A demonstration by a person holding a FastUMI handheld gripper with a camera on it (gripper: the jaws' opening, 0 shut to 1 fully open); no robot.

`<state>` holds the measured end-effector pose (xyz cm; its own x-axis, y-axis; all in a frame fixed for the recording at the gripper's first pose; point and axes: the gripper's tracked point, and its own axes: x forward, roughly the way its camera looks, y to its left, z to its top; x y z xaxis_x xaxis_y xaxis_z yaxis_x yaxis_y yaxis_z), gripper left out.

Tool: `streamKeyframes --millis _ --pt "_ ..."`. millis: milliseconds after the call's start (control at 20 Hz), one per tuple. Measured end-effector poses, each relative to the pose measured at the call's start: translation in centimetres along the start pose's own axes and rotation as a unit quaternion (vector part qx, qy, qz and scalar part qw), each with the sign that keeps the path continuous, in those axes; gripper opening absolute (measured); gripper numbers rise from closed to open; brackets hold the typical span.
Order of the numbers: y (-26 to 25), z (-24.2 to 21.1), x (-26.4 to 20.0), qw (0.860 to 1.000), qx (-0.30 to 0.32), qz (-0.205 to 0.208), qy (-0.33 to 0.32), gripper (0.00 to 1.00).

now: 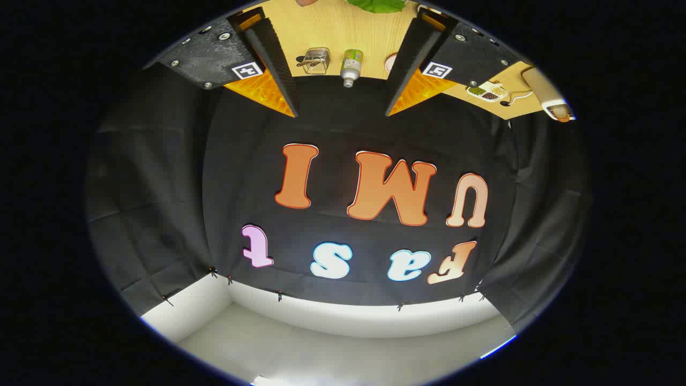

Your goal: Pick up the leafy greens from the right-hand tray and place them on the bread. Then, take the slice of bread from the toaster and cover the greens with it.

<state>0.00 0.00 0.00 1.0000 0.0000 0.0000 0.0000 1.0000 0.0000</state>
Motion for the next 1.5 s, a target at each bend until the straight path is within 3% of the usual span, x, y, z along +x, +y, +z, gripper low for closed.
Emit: streamKeyframes --millis 600,950,1200,1500 --pt "1.9 -3.3 0.2 0.998 -0.007 0.033 0.051 0.92" --pt "2.7 -9.7 -0.8 0.989 -0.015 0.053 0.134 0.92" --pt "4.1 -15.9 -2.5 0.967 -0.022 0.087 0.24 0.93" --pt "5.7 -22.8 -5.4 0.921 -0.001 0.117 0.372 0.99"
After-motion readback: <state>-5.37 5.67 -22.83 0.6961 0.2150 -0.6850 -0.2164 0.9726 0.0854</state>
